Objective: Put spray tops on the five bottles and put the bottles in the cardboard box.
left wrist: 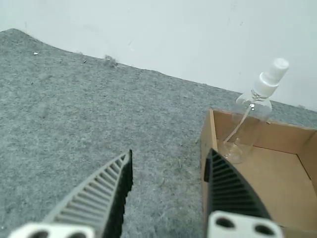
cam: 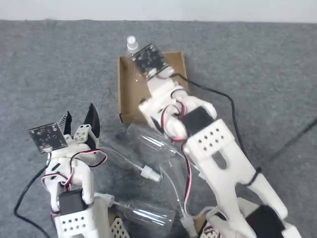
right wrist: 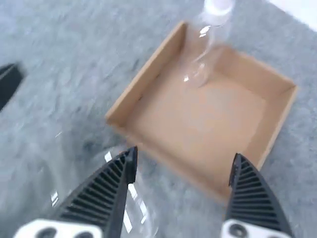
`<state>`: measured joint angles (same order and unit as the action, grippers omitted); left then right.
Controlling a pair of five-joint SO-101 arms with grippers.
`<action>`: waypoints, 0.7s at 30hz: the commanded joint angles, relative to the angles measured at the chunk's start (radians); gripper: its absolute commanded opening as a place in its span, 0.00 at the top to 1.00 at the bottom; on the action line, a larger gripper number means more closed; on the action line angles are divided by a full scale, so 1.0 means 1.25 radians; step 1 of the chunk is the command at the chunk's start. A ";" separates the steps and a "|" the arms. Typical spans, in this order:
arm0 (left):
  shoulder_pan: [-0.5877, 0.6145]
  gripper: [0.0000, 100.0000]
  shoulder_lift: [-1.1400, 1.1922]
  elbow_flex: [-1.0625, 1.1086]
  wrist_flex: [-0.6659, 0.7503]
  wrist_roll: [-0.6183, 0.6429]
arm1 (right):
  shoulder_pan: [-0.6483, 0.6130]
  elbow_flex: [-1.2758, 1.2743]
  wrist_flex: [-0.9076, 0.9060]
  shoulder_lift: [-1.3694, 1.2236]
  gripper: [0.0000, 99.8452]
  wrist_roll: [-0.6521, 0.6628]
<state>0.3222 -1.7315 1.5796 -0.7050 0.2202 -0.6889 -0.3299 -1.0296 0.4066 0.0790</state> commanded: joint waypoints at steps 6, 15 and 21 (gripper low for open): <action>0.007 0.78 -0.012 -0.008 0.012 -0.005 | -0.071 0.009 -0.147 0.093 0.75 0.012; 0.007 0.78 -0.012 -0.008 0.012 -0.005 | -0.147 -0.141 -0.193 0.096 0.75 0.011; 0.007 0.78 -0.012 -0.008 0.014 -0.005 | -0.145 -0.217 -0.201 0.100 0.75 0.011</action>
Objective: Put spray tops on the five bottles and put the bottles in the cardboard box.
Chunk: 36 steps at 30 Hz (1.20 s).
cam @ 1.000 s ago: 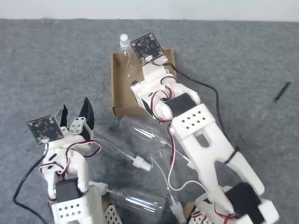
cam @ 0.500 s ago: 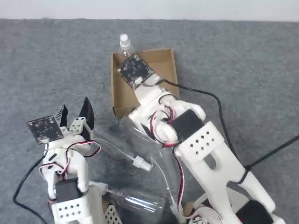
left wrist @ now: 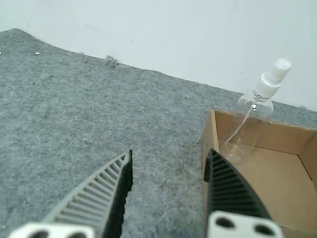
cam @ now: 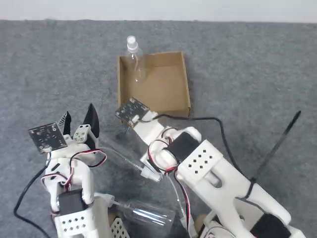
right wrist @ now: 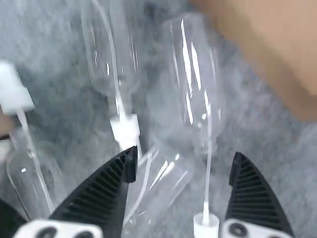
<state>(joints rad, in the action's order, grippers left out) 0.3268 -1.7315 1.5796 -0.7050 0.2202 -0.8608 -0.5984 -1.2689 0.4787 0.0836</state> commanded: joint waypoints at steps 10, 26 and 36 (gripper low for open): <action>0.004 0.78 -0.012 -0.008 0.014 -0.005 | -0.012 -0.082 -0.002 0.034 0.75 -0.041; 0.004 0.78 -0.012 -0.008 0.014 -0.029 | -0.013 -0.266 0.209 0.034 0.75 -0.108; 0.004 0.78 -0.012 -0.008 0.014 -0.031 | -0.013 -0.280 0.207 0.034 0.82 -0.107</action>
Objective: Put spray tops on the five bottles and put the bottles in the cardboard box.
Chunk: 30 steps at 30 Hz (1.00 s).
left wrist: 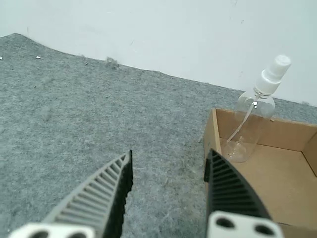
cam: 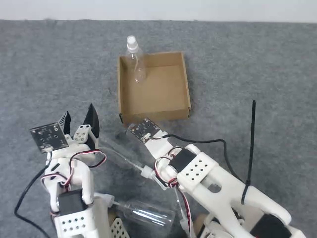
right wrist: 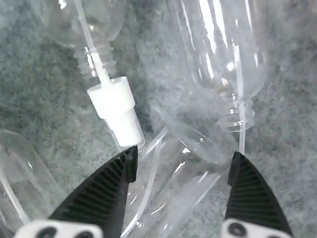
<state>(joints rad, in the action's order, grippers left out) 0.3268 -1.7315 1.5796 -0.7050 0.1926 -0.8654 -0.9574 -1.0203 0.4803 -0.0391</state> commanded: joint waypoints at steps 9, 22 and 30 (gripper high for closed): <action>0.004 0.78 -0.012 -0.008 0.014 -0.009 | 0.009 0.012 0.009 0.041 0.91 -0.009; 0.004 0.78 -0.012 -0.008 0.014 -0.009 | 0.207 0.075 0.010 0.042 0.91 -0.016; 0.004 0.78 -0.012 -0.008 0.014 -0.009 | 0.298 0.108 0.009 0.042 0.91 -0.048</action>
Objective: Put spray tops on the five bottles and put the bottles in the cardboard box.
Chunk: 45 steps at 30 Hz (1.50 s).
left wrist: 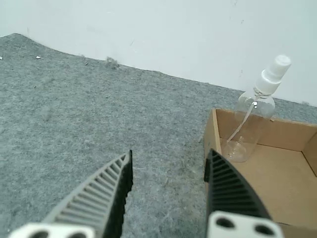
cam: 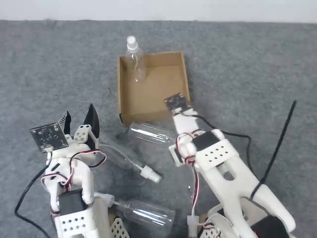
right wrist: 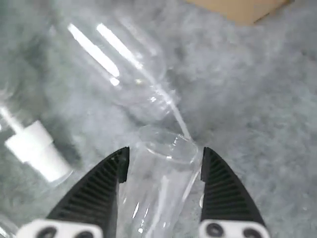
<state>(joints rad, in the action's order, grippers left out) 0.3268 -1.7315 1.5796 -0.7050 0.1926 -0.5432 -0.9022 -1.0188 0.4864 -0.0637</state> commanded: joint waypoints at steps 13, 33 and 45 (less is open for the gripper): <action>0.004 0.78 -0.012 -0.008 0.014 -0.010 | 0.190 0.095 0.014 0.037 0.91 -0.059; 0.004 0.78 -0.012 -0.008 0.012 -0.010 | 0.492 0.113 -0.034 0.037 0.91 -0.055; 0.004 0.78 -0.012 -0.008 0.012 -0.010 | 0.549 0.109 -0.035 0.037 0.90 -0.055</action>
<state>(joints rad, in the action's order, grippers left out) 0.3268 -1.7315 1.5796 -0.7050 0.1910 0.1320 -0.8178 -1.0480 0.4864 -0.1266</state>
